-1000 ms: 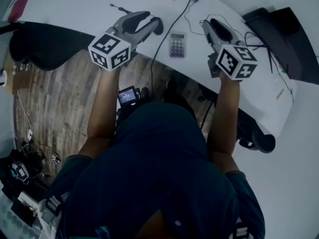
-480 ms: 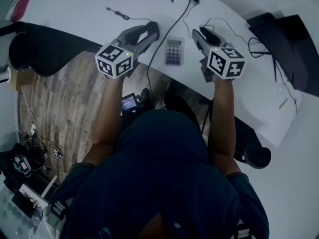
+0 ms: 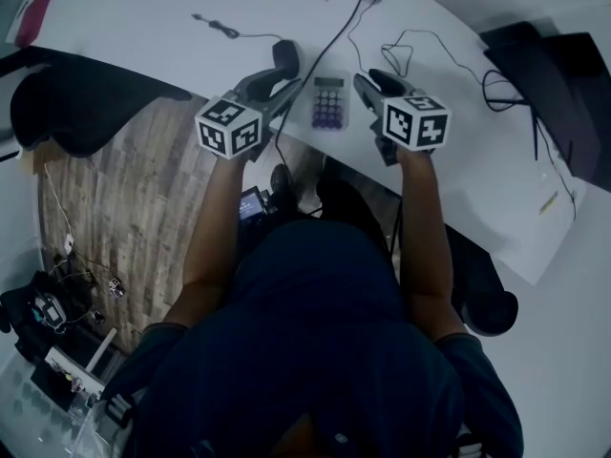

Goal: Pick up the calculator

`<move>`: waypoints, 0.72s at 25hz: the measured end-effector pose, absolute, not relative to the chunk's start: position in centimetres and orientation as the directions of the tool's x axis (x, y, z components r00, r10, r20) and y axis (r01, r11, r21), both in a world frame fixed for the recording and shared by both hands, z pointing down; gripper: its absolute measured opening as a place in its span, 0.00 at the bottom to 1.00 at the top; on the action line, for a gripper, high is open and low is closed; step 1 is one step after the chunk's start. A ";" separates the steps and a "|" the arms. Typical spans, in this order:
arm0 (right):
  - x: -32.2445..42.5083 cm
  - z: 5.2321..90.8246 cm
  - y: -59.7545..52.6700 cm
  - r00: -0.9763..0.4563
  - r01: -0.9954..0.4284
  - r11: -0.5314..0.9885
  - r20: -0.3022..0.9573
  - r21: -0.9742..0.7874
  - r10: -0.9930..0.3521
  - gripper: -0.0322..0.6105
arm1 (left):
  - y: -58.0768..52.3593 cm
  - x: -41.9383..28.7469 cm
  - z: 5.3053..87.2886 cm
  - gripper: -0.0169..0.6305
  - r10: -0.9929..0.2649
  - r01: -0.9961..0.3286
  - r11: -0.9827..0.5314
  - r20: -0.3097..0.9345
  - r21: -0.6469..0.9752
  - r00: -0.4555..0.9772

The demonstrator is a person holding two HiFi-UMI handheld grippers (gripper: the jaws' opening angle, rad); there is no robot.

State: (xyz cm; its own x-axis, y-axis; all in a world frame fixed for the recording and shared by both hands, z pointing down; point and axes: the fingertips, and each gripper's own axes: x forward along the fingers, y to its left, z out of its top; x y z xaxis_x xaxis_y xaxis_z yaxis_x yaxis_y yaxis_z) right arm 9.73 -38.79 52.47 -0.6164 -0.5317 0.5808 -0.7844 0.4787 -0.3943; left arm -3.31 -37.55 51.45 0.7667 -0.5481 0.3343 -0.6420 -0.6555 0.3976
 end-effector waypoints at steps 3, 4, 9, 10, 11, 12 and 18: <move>9.6 54.6 -38.5 -0.622 -0.780 0.467 0.602 -0.418 -0.501 0.25 | -37.3 -2.8 53.6 0.26 -0.535 -0.643 -0.632 0.357 0.432 0.766; 9.6 55.2 -38.4 -0.624 -0.778 0.463 0.608 -0.425 -0.491 0.25 | -37.2 -2.7 54.2 0.26 -0.530 -0.643 -0.625 0.364 0.442 0.766; 9.3 58.7 -37.6 -0.630 -0.772 0.438 0.642 -0.461 -0.436 0.26 | -36.9 -1.9 57.1 0.27 -0.509 -0.645 -0.595 0.397 0.479 0.764; 9.2 59.4 -37.3 -0.632 -0.771 0.432 0.649 -0.468 -0.424 0.26 | -36.9 -1.8 57.6 0.27 -0.504 -0.645 -0.589 0.403 0.486 0.764; 9.1 60.1 -37.1 -0.634 -0.769 0.426 0.654 -0.476 -0.413 0.26 | -36.8 -1.7 58.2 0.27 -0.500 -0.645 -0.583 0.409 0.493 0.764; 9.0 60.7 -37.0 -0.635 -0.768 0.422 0.660 -0.483 -0.402 0.26 | -36.8 -1.5 58.7 0.27 -0.495 -0.645 -0.577 0.415 0.500 0.764; 8.7 64.0 -35.9 -0.638 -0.764 0.393 0.691 -0.512 -0.340 0.27 | -36.6 -0.8 62.0 0.31 -0.461 -0.649 -0.536 0.457 0.539 0.761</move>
State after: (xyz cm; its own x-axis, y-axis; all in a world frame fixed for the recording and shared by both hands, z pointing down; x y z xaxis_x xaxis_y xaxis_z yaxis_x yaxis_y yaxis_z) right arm 8.66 -35.92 63.96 -0.6383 -0.3396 0.6908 -0.7636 0.3928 -0.5125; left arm -0.83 -36.60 62.03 0.7607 -0.4608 0.4572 -0.6491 -0.5364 0.5394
